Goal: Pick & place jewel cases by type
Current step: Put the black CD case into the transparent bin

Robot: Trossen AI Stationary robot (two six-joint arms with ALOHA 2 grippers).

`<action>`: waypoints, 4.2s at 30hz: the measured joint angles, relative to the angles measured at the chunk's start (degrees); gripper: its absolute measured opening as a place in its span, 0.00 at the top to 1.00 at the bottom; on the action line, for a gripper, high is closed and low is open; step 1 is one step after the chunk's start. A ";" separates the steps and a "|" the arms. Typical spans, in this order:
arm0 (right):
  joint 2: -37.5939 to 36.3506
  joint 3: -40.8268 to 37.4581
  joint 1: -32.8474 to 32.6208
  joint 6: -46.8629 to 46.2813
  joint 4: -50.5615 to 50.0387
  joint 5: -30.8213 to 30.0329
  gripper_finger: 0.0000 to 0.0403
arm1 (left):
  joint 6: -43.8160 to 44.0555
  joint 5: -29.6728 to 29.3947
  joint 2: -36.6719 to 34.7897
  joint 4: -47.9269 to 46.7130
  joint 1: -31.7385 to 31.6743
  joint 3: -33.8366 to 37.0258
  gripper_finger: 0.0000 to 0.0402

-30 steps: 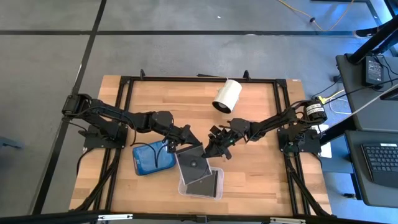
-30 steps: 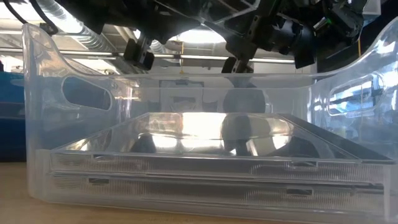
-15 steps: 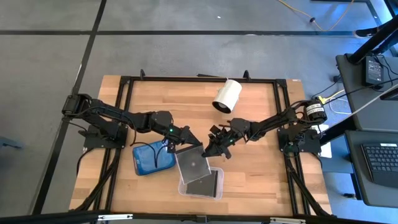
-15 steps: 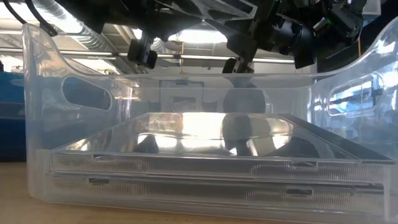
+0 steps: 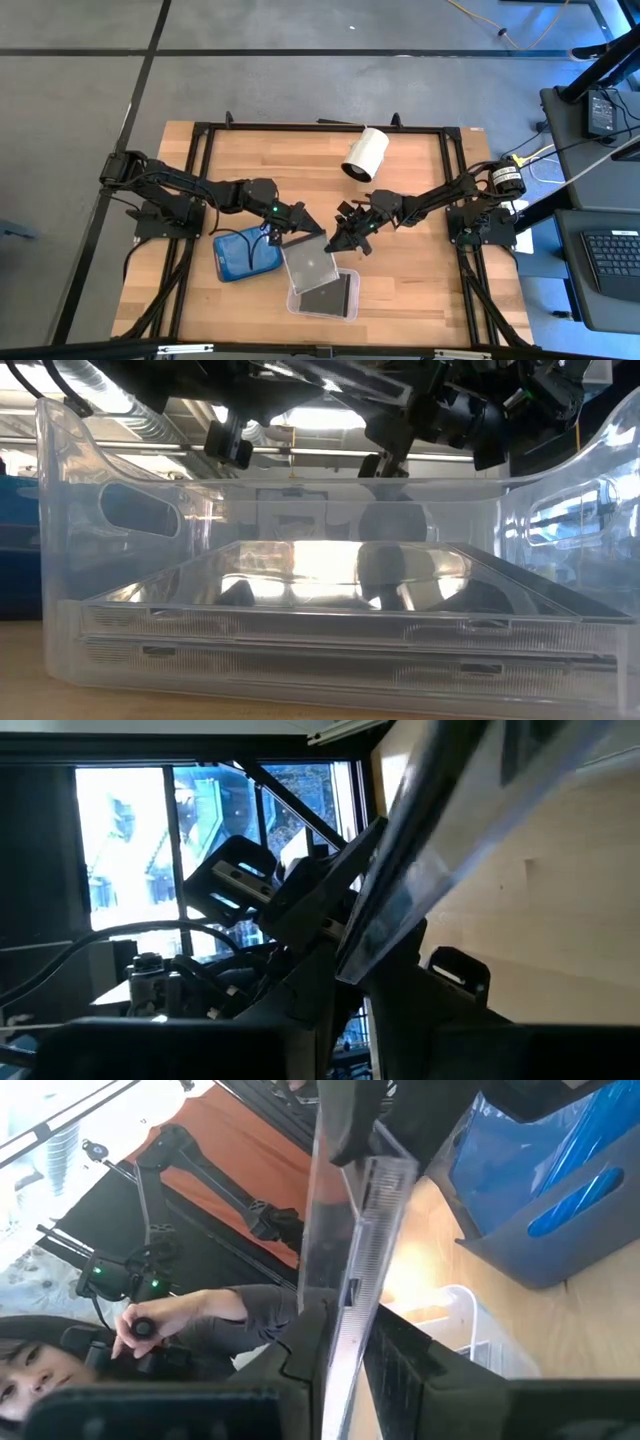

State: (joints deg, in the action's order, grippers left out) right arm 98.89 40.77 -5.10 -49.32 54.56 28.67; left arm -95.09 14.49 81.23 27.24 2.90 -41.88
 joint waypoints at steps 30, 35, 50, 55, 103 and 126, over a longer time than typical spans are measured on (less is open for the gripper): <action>-0.04 -0.15 -0.04 0.29 -0.28 0.37 0.87 | 1.16 -3.98 -0.16 -2.26 -0.71 0.00 0.79; -0.04 -0.15 -0.07 1.13 -0.36 0.24 0.88 | 4.91 -4.89 -1.58 -2.46 -2.52 0.03 0.79; -0.07 0.09 -0.04 3.15 -1.09 -0.59 0.88 | 8.44 -8.82 -2.73 -3.22 -3.85 0.03 0.79; -0.07 0.09 -0.04 3.15 -1.15 -0.59 0.88 | 9.70 -15.20 -3.04 -4.12 -3.83 0.03 0.80; -19.91 0.00 6.71 49.45 0.54 -14.11 0.87 | 84.51 -5.61 -26.25 20.65 -4.02 22.98 0.79; -19.87 0.00 6.62 51.35 -9.17 -18.66 0.87 | 89.39 -6.94 -25.68 20.55 -4.55 22.96 0.80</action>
State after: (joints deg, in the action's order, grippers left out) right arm 79.02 40.77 1.52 2.02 45.39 10.01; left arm -5.69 7.55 55.55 47.79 -1.65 -18.92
